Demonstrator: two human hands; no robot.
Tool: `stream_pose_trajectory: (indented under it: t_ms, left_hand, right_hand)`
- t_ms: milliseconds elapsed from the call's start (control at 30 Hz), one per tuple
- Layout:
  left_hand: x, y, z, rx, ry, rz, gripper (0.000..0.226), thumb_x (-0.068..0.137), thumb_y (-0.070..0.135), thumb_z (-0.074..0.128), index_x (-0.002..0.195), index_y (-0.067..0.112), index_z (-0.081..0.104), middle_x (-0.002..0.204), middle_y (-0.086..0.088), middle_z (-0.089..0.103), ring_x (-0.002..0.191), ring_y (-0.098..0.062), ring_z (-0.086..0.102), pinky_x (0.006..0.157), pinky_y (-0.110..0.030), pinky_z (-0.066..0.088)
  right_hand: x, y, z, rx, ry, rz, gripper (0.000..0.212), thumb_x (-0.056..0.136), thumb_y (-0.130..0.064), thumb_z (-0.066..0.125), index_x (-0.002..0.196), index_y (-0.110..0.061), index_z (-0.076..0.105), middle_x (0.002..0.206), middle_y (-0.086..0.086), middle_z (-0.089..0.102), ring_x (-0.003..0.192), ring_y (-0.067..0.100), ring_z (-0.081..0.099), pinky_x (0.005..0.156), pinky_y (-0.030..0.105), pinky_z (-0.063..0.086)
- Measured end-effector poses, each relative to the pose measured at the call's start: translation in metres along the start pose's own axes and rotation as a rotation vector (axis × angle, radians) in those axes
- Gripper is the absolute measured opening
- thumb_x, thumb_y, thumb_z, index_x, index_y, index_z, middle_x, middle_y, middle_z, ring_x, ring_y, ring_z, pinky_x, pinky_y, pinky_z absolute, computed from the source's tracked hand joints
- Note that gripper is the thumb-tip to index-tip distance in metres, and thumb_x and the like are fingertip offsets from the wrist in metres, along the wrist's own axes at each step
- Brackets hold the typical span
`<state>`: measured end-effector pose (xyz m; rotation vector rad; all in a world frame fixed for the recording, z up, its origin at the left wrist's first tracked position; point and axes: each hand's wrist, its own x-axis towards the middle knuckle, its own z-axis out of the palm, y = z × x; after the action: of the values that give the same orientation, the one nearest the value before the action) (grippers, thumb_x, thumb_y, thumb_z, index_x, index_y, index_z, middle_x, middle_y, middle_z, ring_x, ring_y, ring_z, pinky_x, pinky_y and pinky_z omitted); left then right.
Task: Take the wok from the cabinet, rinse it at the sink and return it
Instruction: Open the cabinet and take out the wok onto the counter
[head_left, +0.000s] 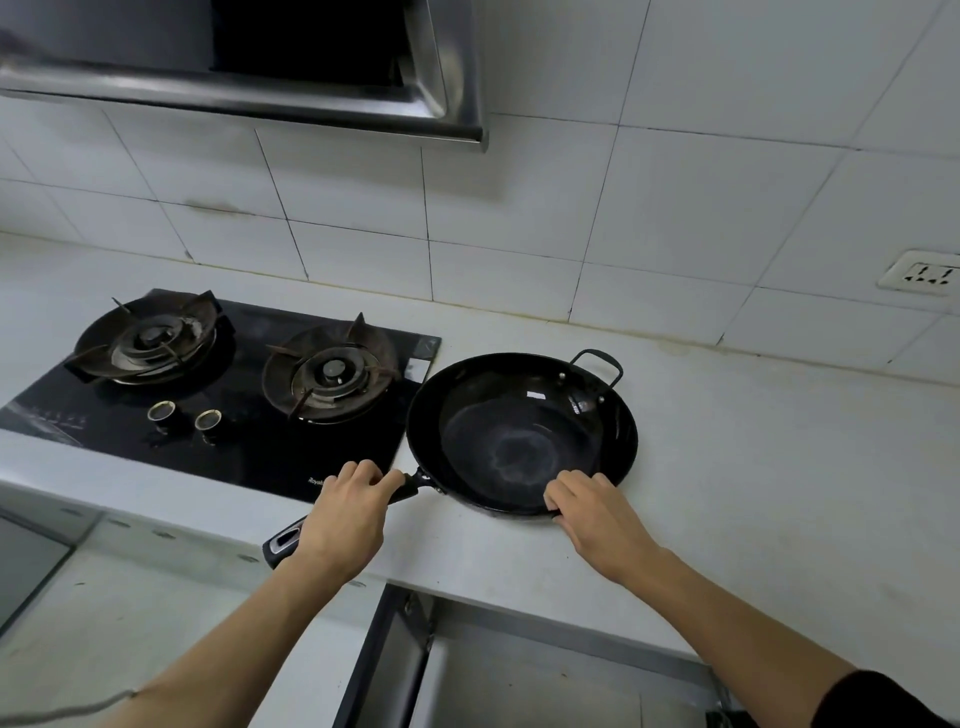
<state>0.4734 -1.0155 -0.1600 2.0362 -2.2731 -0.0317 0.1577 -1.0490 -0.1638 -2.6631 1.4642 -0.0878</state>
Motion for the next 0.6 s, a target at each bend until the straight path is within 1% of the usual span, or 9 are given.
stream_pose_trajectory:
  t_ms: [100,167,300,367,433,467,533,600]
  left_hand:
    - [-0.009,0.004,0.013,-0.057,-0.011,-0.036,0.046,0.075,0.004,0.069,0.114,0.024,0.056,0.100,-0.002,0.055,0.087,-0.023,0.049,0.071,-0.037,0.048]
    - [-0.016,0.008,0.021,-0.090,-0.013,-0.061,0.045,0.075,0.002,0.067,0.112,0.024,0.055,0.099,-0.002,0.054,0.087,-0.023,0.048,0.069,-0.036,0.046]
    - [-0.023,0.014,0.031,-0.106,0.000,-0.110,0.045,0.074,-0.001,0.066,0.111,0.023,0.055,0.097,-0.002,0.053,0.085,-0.024,0.046,0.068,-0.035,0.042]
    - [-0.025,0.015,0.034,-0.094,-0.005,-0.133,0.046,0.075,-0.001,0.065,0.112,0.023,0.054,0.097,-0.002,0.053,0.085,-0.023,0.045,0.069,-0.035,0.042]
    - [-0.029,0.015,0.036,-0.088,-0.010,-0.145,0.048,0.074,-0.003,0.066,0.112,0.023,0.053,0.099,-0.002,0.054,0.086,-0.023,0.045,0.070,-0.035,0.042]
    - [-0.031,0.016,0.038,-0.089,-0.011,-0.148,0.050,0.073,-0.003,0.067,0.113,0.023,0.052,0.100,-0.003,0.054,0.086,-0.024,0.046,0.071,-0.035,0.042]
    - [-0.035,0.018,0.041,-0.077,-0.010,-0.151,0.053,0.073,-0.004,0.067,0.115,0.023,0.050,0.102,-0.003,0.054,0.088,-0.023,0.045,0.072,-0.036,0.042]
    - [-0.038,0.021,0.042,-0.056,-0.018,-0.160,0.055,0.073,-0.005,0.064,0.118,0.023,0.048,0.106,-0.003,0.052,0.090,-0.023,0.043,0.075,-0.036,0.041]
  right_hand:
    - [-0.009,-0.003,0.017,0.011,-0.058,0.002,0.029,0.080,0.001,0.063,0.090,-0.023,0.050,0.086,-0.008,0.050,0.077,0.013,0.045,0.069,0.027,0.037]
    - [-0.015,-0.005,0.027,0.011,-0.084,0.008,0.030,0.079,0.001,0.063,0.089,-0.023,0.049,0.086,-0.008,0.050,0.077,0.013,0.045,0.068,0.026,0.035]
    - [-0.019,-0.007,0.035,0.044,-0.068,0.051,0.032,0.074,0.001,0.068,0.086,-0.023,0.050,0.084,-0.008,0.051,0.075,0.014,0.046,0.068,0.025,0.031]
    - [-0.020,-0.006,0.036,0.074,-0.072,0.039,0.027,0.079,-0.006,0.069,0.088,-0.023,0.051,0.087,-0.008,0.051,0.078,0.014,0.046,0.070,0.024,0.031]
    - [-0.022,-0.004,0.037,0.093,-0.073,-0.007,0.016,0.086,-0.020,0.067,0.093,-0.023,0.052,0.093,-0.007,0.053,0.084,0.014,0.047,0.074,0.024,0.032]
    - [-0.023,-0.004,0.037,0.102,-0.069,-0.025,0.015,0.088,-0.027,0.065,0.096,-0.022,0.052,0.096,-0.007,0.053,0.087,0.014,0.047,0.076,0.025,0.033]
    - [-0.026,-0.003,0.037,0.116,-0.062,-0.041,0.020,0.090,-0.036,0.061,0.102,-0.022,0.054,0.102,-0.006,0.053,0.094,0.015,0.047,0.082,0.026,0.035]
    - [-0.031,-0.002,0.036,0.124,-0.049,-0.047,0.025,0.091,-0.039,0.058,0.109,-0.022,0.054,0.108,-0.006,0.052,0.099,0.014,0.047,0.087,0.026,0.037]
